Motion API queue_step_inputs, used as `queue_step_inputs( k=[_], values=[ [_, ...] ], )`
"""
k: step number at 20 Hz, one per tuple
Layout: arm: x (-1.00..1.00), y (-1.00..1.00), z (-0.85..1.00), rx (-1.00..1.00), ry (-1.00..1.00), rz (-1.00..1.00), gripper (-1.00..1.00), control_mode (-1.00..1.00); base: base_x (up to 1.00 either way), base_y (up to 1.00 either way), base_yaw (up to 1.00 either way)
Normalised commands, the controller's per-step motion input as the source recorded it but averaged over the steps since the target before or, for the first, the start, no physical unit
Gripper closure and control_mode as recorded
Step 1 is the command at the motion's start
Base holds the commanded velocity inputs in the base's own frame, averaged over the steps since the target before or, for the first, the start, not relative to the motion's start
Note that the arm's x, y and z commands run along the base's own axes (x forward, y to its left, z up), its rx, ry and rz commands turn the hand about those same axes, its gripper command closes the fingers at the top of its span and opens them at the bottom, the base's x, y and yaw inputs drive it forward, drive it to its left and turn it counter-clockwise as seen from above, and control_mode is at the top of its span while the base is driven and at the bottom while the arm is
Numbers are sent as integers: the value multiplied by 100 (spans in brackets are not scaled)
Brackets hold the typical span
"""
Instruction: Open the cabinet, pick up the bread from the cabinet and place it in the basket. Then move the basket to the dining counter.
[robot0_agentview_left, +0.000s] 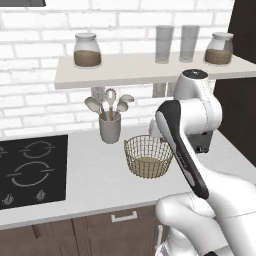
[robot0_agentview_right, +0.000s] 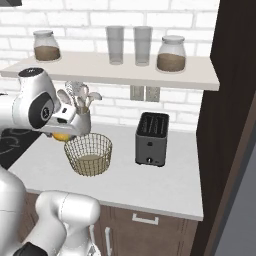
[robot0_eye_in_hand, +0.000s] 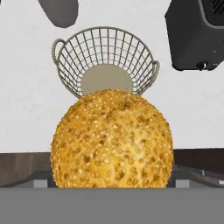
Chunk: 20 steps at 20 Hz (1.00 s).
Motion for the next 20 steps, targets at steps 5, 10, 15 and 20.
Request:
queue_step_inputs(
  k=[5,10,15,20],
  values=[
    [54,-1,-40,-9,0,-2,100,-100,0,0,0],
    [68,0,-46,-1,6,0,100,-100,0,0,0],
    [77,0,-26,7,15,7,100,-100,0,0,0],
    [48,0,-51,4,14,11,100,-100,0,0,0]
  ],
)
